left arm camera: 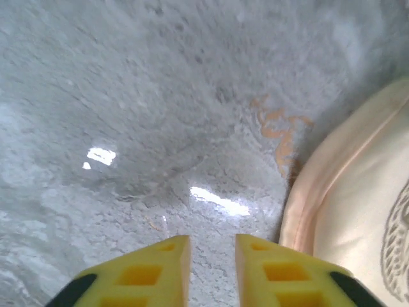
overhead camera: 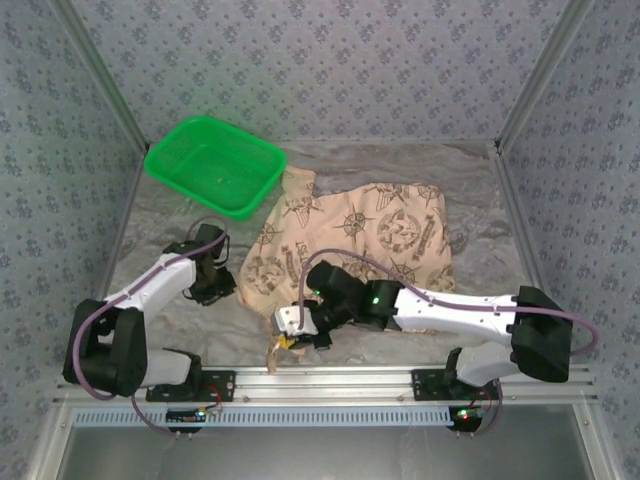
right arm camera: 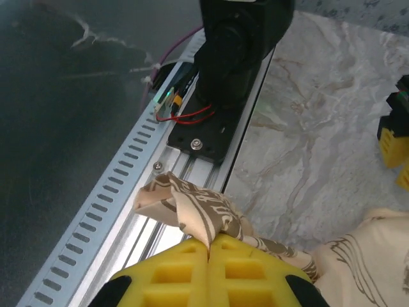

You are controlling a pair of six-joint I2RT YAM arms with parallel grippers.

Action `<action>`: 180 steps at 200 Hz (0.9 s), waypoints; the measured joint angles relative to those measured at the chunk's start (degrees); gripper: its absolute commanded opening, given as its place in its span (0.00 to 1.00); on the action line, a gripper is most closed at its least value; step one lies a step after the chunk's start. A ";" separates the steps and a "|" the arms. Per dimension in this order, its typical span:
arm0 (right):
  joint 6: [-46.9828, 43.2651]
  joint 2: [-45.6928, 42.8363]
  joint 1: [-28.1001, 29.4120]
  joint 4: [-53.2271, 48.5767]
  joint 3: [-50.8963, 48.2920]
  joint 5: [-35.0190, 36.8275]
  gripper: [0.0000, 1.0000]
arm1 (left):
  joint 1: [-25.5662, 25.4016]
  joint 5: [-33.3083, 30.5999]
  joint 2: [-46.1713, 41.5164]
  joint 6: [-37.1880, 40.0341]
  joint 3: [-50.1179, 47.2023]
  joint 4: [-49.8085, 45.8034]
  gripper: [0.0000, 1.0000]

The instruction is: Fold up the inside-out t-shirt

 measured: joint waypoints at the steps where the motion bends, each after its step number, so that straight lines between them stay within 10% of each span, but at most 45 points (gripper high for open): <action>1: 0.11 -0.02 -0.20 0.15 -0.24 -0.15 0.00 | 0.00 0.04 -0.02 0.20 0.07 0.00 0.35; 78: -7.54 3.96 -2.89 -5.75 -11.17 4.76 0.41 | -12.44 9.31 0.28 1.86 1.22 0.46 0.40; 180: -18.21 19.54 9.03 -3.93 5.64 13.40 0.45 | -6.69 10.36 9.07 -1.18 1.05 2.80 0.41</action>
